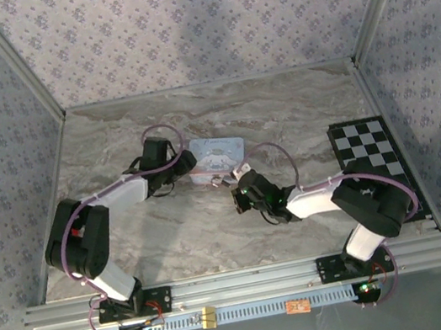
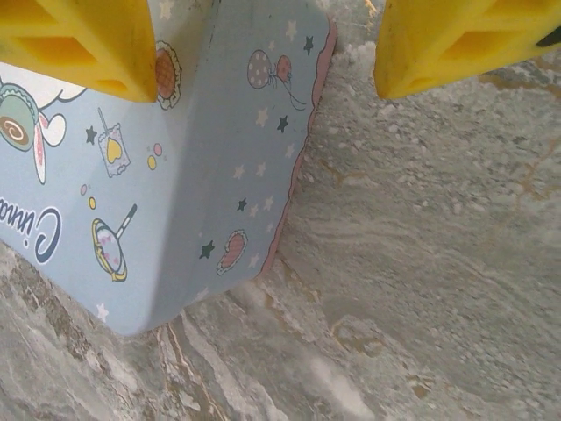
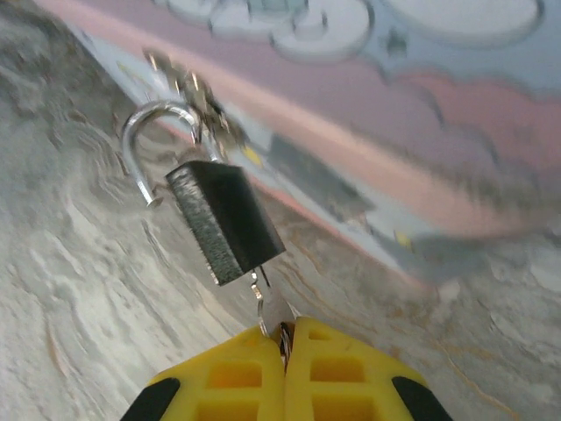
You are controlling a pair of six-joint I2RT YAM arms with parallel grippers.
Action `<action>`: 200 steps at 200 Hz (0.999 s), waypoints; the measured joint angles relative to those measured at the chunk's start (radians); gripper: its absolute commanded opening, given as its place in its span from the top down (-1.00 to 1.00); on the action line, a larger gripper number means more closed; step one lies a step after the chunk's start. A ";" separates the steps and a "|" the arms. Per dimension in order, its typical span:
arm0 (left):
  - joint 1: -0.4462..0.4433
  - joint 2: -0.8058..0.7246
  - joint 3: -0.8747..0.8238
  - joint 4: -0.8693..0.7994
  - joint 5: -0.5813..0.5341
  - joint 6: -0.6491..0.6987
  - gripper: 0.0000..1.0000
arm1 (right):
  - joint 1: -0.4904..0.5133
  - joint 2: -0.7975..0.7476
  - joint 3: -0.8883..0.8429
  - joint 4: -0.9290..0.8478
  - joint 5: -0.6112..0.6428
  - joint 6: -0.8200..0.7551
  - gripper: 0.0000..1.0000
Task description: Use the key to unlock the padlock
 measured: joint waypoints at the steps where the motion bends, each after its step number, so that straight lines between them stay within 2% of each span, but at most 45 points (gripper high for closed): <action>1: 0.001 0.000 0.000 0.002 0.000 0.000 -0.29 | 0.001 0.000 0.000 -0.003 0.002 -0.002 1.00; 76: 0.015 -0.010 -0.011 0.004 -0.008 -0.010 -0.29 | 0.017 0.000 0.010 -0.044 0.030 -0.109 1.00; 98: 0.016 -0.033 -0.037 0.009 -0.024 -0.026 -0.31 | 0.000 0.000 0.030 -0.065 -0.010 -0.090 0.82; 128: 0.015 -0.071 -0.089 0.036 -0.048 -0.056 -0.32 | -0.021 0.010 0.060 -0.084 -0.092 -0.071 0.36; 140: 0.013 -0.083 -0.105 0.045 -0.058 -0.068 -0.32 | -0.030 0.020 0.069 -0.079 -0.152 -0.071 0.27; 200: 0.005 -0.115 -0.148 0.068 -0.084 -0.096 -0.32 | -0.153 0.042 0.063 -0.029 -0.449 -0.055 0.27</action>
